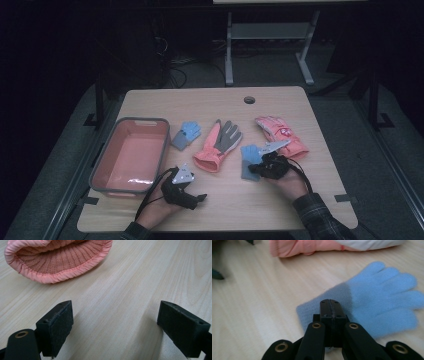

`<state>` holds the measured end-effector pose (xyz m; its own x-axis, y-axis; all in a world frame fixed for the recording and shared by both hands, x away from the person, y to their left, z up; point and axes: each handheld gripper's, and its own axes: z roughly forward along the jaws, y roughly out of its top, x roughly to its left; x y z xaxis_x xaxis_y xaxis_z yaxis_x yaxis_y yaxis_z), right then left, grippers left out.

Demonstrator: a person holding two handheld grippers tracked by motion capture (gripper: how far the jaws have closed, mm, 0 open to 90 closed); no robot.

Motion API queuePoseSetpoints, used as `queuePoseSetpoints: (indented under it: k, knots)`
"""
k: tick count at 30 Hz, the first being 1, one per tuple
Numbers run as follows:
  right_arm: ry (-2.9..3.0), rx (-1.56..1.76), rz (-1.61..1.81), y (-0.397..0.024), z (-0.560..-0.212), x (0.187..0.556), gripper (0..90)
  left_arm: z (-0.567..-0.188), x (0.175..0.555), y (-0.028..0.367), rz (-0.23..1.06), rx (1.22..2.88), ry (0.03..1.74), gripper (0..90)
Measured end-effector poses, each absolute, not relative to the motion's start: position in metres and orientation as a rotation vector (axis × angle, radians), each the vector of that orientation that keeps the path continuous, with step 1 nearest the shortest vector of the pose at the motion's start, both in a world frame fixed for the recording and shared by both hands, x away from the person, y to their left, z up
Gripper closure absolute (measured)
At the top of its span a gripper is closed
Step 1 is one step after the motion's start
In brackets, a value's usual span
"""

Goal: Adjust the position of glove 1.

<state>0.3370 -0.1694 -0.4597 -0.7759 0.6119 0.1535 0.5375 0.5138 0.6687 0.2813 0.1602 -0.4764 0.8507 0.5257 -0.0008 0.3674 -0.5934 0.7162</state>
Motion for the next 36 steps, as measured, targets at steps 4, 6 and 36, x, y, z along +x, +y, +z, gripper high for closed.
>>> queuePoseSetpoints:
  k: [4, 6, 36]
  knots:
    - [2.669, 1.002, 1.125, -0.166, -0.459, 0.323, 89.8, -0.476, 0.281, 0.16, 0.271, 2.269, 0.645, 12.6]
    - [2.682, 0.998, 1.132, -0.165, -0.459, 0.315, 89.8, -0.476, 0.281, 0.16, 0.271, 2.269, 0.646, 12.6]
    - [2.681, 0.991, 1.043, -0.182, -0.461, 0.315, 89.8, -0.476, 0.281, 0.16, 0.272, 2.269, 0.646, 12.6]
